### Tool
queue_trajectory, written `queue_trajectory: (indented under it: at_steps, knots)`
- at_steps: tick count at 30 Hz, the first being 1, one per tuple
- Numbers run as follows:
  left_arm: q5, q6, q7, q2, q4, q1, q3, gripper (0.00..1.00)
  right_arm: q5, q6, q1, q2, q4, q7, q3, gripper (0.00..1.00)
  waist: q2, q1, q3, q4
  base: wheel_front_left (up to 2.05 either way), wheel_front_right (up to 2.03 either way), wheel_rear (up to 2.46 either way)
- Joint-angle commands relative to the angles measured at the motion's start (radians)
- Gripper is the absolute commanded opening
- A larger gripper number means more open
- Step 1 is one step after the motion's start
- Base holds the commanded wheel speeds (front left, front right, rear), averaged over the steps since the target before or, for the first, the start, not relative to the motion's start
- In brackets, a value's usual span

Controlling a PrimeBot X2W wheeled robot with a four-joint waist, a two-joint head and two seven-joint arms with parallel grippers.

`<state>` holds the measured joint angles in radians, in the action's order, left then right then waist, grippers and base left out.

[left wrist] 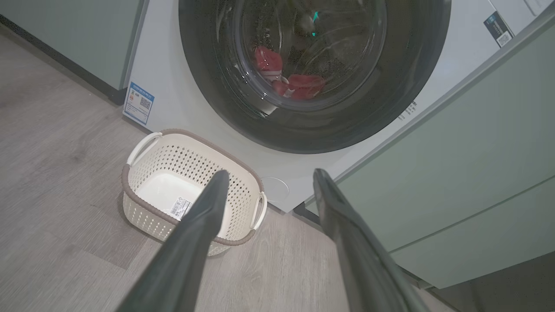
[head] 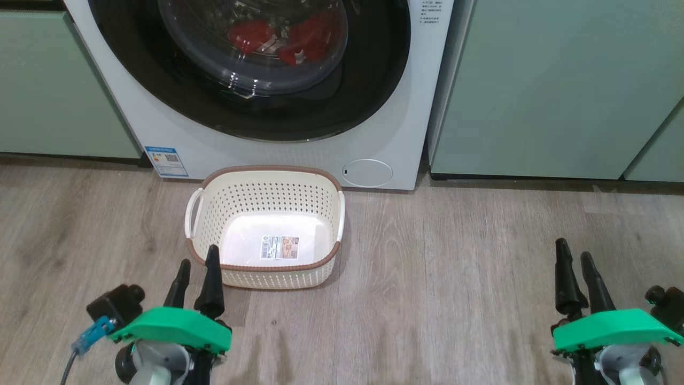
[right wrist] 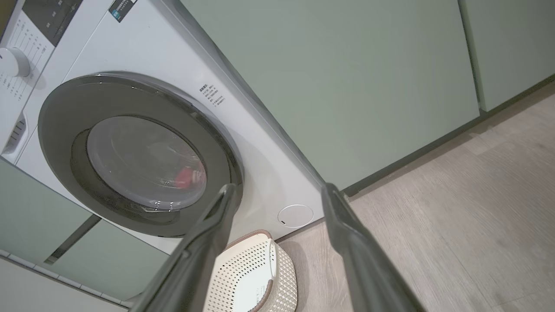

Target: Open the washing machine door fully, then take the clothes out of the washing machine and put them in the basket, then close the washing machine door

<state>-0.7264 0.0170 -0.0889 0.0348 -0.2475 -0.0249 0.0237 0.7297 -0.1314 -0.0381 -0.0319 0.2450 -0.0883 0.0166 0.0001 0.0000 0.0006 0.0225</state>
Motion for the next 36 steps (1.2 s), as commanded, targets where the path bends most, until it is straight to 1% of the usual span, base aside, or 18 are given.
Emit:
queue_trajectory:
  at_steps: [1,10,12,16,26,36]
  knots:
    - [0.032,-0.006,-0.013,0.012,0.039,-0.054,-0.012,1.0,-0.03,0.0,-0.043,-0.012,-0.042,-0.014,-0.015,1.0,-0.0001,0.0,-0.001,0.0,0.0,0.0,0.0]
    - [0.158,-0.028,-0.043,0.018,0.054,-0.062,0.008,1.0,-0.146,0.0,-0.049,-0.013,-0.052,-0.043,-0.024,1.0,-0.0001,0.0,-0.002,0.002,0.0,0.0,0.0]
    - [0.17,-0.03,-0.046,0.018,0.056,-0.062,0.009,1.0,-0.158,0.0,-0.049,-0.013,-0.053,-0.046,-0.026,1.0,-0.0001,0.0,-0.002,0.002,0.0,0.0,0.0]
    - [0.232,-0.038,-0.06,0.021,0.058,-0.064,0.016,1.0,-0.221,0.001,-0.052,-0.014,-0.058,-0.061,-0.036,1.0,-0.0001,0.0,-0.004,0.002,0.0,0.0,0.0]
    - [0.362,-0.072,-0.09,0.026,0.05,-0.073,0.026,1.0,-0.353,0.001,-0.058,-0.015,-0.061,-0.09,-0.034,1.0,-0.0001,0.0,-0.007,0.003,0.0,0.0,0.0]
    - [0.468,-0.092,-0.116,0.027,0.045,-0.085,0.032,1.0,-0.465,0.001,-0.066,-0.016,-0.047,-0.117,-0.033,1.0,-0.0001,0.0,-0.005,0.005,0.0,0.0,0.0]
